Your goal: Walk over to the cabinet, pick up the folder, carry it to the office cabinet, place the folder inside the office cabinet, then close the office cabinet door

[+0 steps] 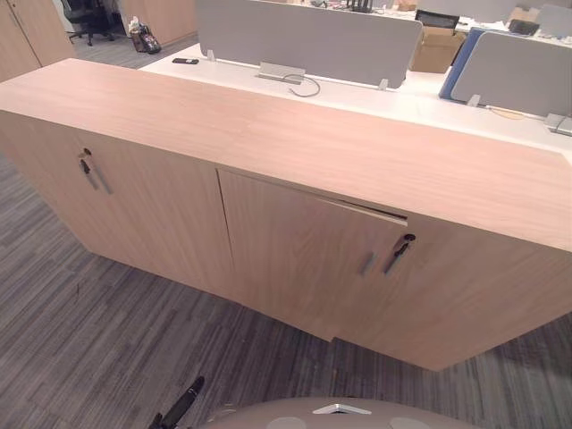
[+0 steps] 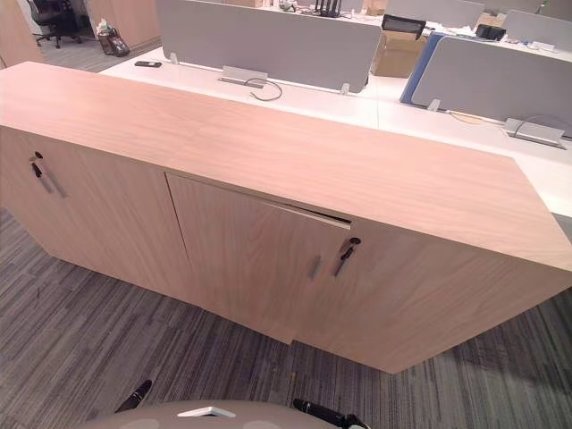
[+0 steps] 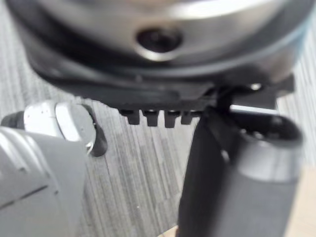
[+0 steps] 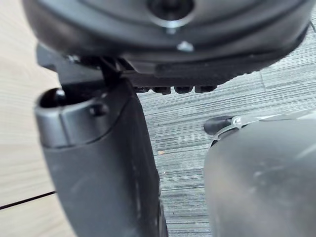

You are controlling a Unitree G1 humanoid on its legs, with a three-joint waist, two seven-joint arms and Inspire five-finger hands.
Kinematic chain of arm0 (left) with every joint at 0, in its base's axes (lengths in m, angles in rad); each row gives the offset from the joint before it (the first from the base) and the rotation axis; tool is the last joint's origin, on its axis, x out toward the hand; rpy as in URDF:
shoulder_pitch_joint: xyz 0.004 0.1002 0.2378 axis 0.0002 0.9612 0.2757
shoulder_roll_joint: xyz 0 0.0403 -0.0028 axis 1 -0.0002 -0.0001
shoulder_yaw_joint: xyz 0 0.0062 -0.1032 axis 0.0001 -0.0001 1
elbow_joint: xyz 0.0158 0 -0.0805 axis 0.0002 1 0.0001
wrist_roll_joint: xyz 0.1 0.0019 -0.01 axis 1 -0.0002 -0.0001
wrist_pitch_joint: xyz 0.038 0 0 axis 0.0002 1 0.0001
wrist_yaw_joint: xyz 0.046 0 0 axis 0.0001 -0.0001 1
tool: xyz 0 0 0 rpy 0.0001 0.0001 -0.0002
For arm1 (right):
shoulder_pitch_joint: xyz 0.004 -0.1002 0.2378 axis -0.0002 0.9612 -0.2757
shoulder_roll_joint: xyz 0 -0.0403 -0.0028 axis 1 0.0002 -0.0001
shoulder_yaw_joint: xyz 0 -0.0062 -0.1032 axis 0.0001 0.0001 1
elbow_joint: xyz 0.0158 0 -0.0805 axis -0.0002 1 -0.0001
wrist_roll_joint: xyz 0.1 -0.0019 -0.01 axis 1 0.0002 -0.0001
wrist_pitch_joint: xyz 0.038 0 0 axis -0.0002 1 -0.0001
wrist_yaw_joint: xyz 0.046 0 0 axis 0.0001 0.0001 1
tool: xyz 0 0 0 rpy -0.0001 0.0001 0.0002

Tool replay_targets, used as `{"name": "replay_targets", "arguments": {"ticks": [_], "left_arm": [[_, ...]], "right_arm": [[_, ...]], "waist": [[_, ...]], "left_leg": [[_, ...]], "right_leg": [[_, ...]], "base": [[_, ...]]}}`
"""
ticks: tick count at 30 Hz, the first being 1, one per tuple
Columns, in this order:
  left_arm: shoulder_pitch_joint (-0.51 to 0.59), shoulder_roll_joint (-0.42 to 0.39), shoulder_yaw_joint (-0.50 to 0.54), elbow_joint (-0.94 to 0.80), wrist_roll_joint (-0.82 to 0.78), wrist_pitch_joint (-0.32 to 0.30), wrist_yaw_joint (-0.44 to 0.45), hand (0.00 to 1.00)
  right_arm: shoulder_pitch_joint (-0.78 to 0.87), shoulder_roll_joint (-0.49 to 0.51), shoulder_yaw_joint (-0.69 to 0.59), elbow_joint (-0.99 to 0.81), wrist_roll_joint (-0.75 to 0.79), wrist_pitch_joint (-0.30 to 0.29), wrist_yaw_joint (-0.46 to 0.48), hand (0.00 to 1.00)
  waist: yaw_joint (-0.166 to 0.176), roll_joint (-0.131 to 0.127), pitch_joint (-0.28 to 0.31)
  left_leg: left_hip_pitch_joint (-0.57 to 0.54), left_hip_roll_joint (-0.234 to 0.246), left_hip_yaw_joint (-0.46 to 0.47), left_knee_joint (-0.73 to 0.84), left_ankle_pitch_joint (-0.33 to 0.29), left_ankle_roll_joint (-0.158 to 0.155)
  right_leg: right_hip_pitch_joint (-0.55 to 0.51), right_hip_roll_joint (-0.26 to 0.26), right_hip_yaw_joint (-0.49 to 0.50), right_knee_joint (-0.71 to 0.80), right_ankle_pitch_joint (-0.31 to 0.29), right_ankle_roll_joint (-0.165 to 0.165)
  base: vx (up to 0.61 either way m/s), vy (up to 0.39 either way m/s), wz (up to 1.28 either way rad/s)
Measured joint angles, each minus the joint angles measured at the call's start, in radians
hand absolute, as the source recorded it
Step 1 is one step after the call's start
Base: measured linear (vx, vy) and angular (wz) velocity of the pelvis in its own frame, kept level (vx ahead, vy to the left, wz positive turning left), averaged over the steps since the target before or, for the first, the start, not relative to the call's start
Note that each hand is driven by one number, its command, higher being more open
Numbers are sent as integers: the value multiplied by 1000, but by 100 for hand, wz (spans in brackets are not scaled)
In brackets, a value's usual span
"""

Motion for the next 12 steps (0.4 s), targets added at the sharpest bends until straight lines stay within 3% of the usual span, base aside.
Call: {"name": "replay_targets", "arguments": {"ticks": [4, 12], "left_arm": [[1, 25, -101, 5, 163, 1, -13, 100], [2, 44, -172, 19, 202, 1, -12, 100]], "right_arm": [[-5, -1, 7, -1, -11, -2, -1, 100], [36, 1, 38, -1, -38, -2, -7, 100]], "waist": [[-1, -5, 2], [-8, -5, 3]], "left_leg": [[9, 1, 20, -3, -3, -1], [21, 1, 33, -13, -7, 0]], "right_leg": [[-5, -1, 21, 0, -2, -2], [-6, -2, 34, -1, -5, -7]], "base": [[-14, 24, -14], [4, 16, -6]]}}
